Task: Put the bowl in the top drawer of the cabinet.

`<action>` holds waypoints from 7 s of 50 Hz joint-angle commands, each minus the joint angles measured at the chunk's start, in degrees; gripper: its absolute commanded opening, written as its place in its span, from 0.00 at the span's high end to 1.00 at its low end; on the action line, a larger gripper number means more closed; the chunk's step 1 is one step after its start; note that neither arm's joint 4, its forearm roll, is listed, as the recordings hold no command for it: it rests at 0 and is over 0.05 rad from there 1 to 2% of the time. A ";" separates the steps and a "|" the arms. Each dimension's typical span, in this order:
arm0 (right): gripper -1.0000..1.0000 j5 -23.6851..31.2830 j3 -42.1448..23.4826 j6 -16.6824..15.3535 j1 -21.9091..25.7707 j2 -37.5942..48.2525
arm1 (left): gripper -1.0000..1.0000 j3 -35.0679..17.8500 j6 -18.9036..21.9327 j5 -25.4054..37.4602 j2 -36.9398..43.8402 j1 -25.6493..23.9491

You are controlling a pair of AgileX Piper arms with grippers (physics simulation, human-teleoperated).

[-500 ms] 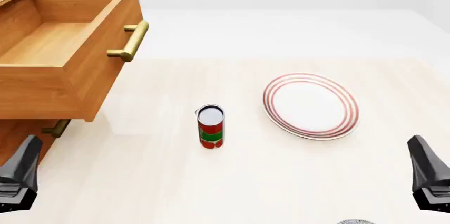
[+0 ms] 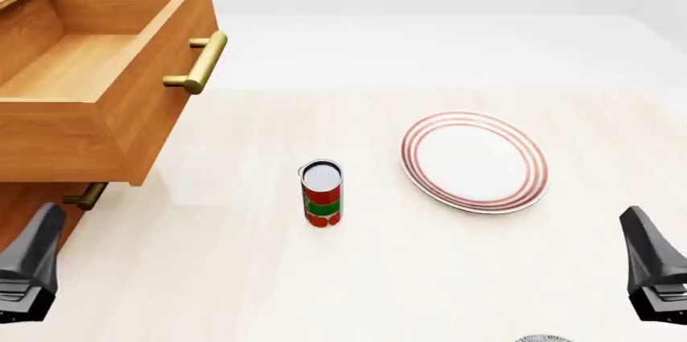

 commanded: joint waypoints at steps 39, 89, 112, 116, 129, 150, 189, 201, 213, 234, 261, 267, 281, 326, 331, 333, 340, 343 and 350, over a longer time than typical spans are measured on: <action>0.00 0.17 -0.08 -0.17 0.13 -0.10 | 0.00 -13.97 0.28 17.63 -0.06 -20.97; 0.00 0.39 -0.38 -0.18 0.13 -0.03 | 0.00 -12.58 -4.36 5.70 23.88 -42.40; 0.00 0.39 -0.38 -0.18 0.13 -0.03 | 0.00 -16.71 -7.44 -3.71 41.74 -51.06; 0.00 0.39 -0.38 -0.19 0.13 -0.03 | 0.00 -17.29 -7.60 -4.74 44.75 -51.68; 0.00 0.39 -0.38 -0.18 0.13 -0.04 | 0.00 -20.11 -8.03 -5.51 49.47 -54.91; 0.00 0.39 -0.38 -0.18 0.13 -0.03 | 0.00 -23.58 -8.00 -7.28 55.61 -58.63; 0.00 0.26 -0.09 -0.19 0.24 -0.21 | 0.00 -32.17 -18.14 -15.85 78.90 -68.70; 0.00 0.49 -0.22 -0.20 0.25 -0.32 | 0.00 -32.94 -19.38 -16.73 81.29 -69.15; 0.00 0.73 -0.45 -0.20 0.26 -0.32 | 0.00 -33.58 -23.13 -17.55 83.50 -69.24; 0.00 0.74 -0.45 -0.18 0.26 -0.31 | 0.00 -35.67 -28.58 -18.96 88.42 -70.37; 0.00 0.43 -0.13 -0.26 0.30 -0.33 | 0.00 -37.08 -33.57 -21.12 93.15 -70.83; 0.00 0.57 -0.29 -0.21 0.29 -0.32 | 0.00 -37.54 -34.96 -21.76 94.71 -71.18; 0.00 0.84 -0.57 -0.22 0.30 -0.30 | 0.00 -40.07 -37.38 -22.13 98.60 -72.03; 0.00 0.46 -0.27 -0.22 0.32 -0.22 | 0.00 -43.45 -41.47 -24.27 106.16 -71.78; 0.00 0.46 -0.27 -0.23 0.32 -0.22 | 0.00 -43.81 -41.51 -24.32 106.68 -71.92; 0.00 0.46 -0.27 -0.23 0.32 -0.22 | 0.00 -44.07 -41.52 -24.30 107.05 -72.07; 0.00 0.46 -0.27 -0.21 0.32 -0.22 | 0.00 -44.85 -41.55 -24.20 107.94 -72.41; 0.00 0.46 -0.27 -0.22 0.32 -0.22 | 0.00 -45.19 -41.57 -24.15 108.31 -72.59; 0.00 0.46 -0.27 -0.22 0.33 -0.22 | 0.00 -46.40 -41.35 -23.77 109.39 -72.89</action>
